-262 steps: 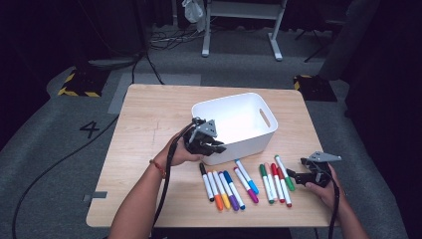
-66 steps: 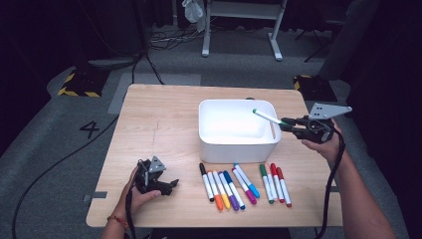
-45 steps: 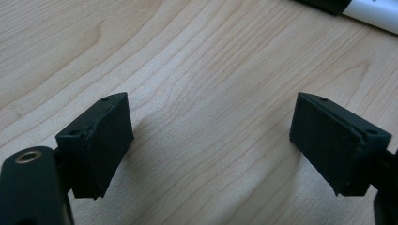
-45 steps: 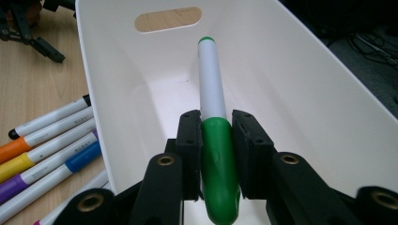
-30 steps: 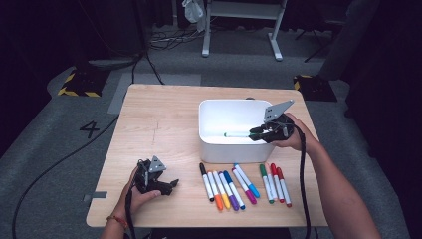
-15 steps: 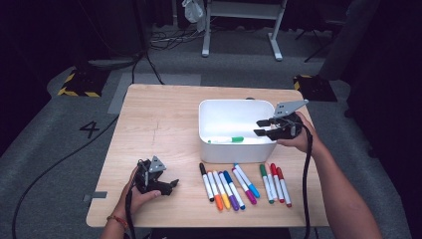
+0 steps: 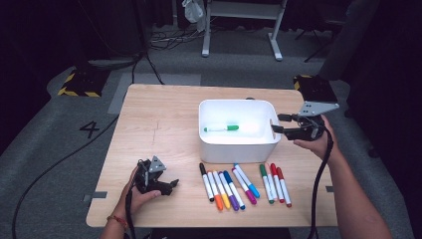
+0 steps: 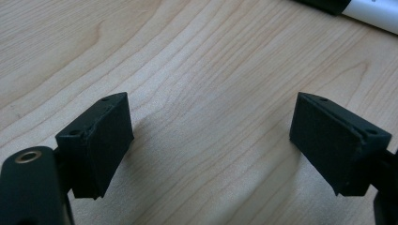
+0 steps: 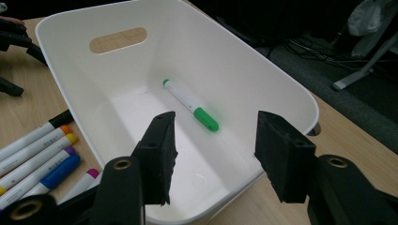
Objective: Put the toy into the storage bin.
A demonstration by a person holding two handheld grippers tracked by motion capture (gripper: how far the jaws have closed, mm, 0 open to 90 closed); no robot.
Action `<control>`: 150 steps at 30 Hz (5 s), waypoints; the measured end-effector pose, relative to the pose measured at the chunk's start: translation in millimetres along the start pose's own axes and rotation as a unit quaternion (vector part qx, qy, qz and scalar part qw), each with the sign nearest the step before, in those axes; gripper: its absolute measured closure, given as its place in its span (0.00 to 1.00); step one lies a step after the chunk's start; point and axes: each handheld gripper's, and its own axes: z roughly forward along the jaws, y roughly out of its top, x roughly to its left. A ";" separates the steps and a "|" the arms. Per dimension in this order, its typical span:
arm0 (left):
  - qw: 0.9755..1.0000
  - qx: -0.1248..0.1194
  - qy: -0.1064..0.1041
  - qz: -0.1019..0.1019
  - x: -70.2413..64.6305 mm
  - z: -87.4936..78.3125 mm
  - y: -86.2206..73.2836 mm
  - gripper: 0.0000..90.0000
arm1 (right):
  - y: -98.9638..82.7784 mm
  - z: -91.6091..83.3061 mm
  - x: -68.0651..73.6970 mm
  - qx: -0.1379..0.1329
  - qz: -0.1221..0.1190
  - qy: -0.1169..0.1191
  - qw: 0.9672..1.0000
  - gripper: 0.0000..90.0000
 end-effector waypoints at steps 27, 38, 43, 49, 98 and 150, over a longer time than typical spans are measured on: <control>1.000 0.000 0.000 0.000 -0.1 0.0 0.0 0.15 | -119.5 -40.8 44.7 0.024 0.076 -0.055 0.995 0.41; 1.000 0.000 0.002 -0.002 -0.6 -0.1 -0.2 0.15 | -156.5 -17.9 60.7 0.057 0.111 -0.014 0.992 0.43; 1.000 0.001 0.002 -0.002 -0.6 -0.3 -0.1 0.15 | -163.0 -9.5 64.4 0.070 0.113 -0.006 0.991 0.43; 1.000 0.001 0.003 -0.001 -0.5 -0.4 -0.1 0.15 | -167.8 -5.1 63.7 0.077 0.113 -0.004 0.991 0.45; 1.000 0.000 0.002 -0.002 -0.6 -0.1 -0.2 0.15 | -87.5 -37.5 21.1 -0.034 0.049 -0.028 0.998 0.84; 1.000 0.000 0.002 -0.002 -0.6 -0.2 -0.2 0.15 | 58.3 85.4 52.1 0.077 -0.103 0.120 0.984 0.84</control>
